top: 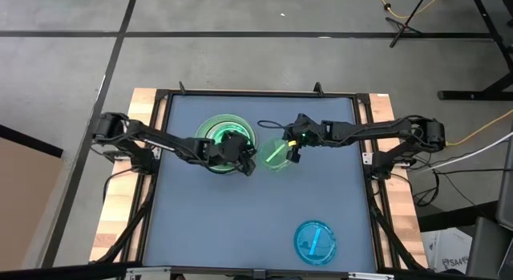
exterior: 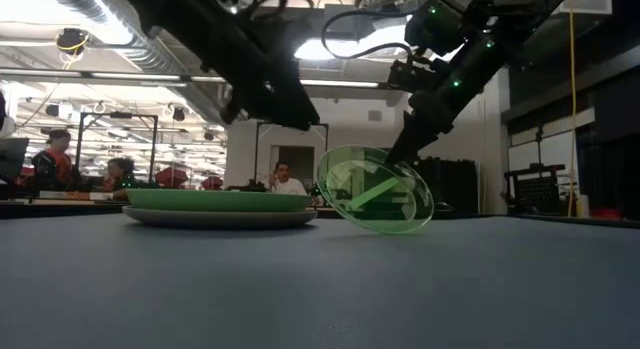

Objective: Stack plastic plates
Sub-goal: Stack the light green plate on top of the light green plate

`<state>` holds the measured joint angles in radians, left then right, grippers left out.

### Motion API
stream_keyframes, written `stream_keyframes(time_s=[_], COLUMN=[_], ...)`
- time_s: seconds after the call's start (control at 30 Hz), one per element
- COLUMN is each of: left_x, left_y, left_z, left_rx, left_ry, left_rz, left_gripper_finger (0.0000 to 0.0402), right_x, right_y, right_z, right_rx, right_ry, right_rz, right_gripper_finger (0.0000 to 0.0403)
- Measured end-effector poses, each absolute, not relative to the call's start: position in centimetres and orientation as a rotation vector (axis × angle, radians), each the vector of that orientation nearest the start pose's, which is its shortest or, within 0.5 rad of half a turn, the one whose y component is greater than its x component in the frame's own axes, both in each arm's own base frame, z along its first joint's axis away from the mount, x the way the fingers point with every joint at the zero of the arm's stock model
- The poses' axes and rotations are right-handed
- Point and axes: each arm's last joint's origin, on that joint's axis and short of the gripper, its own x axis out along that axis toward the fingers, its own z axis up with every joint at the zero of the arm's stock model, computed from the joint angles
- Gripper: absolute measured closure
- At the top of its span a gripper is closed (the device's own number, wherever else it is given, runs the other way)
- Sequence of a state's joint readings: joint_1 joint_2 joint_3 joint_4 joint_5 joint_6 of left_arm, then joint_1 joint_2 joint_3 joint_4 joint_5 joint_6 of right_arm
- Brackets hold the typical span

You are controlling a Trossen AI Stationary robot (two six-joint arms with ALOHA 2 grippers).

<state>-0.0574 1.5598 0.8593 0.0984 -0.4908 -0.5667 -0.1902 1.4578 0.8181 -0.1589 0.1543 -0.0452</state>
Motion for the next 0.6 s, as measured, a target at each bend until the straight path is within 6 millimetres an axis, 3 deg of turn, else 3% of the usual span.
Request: stream_keyframes(time_s=[0.27,0.6], left_x=[33.2,33.4], left_y=[-0.4,0.4], left_z=[17.9,17.2], left_rx=[-0.352,-0.352], left_ry=[0.455,0.463], left_rz=[0.618,0.65], left_gripper_finger=[0.0306,0.0306], right_x=[28.4,28.6], right_y=[-5.9,-5.9], right_z=[19.9,20.1], right_rx=[-0.028,-0.023], right_ry=[0.808,0.781], right_rz=[-0.307,-0.294], right_gripper_finger=[0.0403,0.0403])
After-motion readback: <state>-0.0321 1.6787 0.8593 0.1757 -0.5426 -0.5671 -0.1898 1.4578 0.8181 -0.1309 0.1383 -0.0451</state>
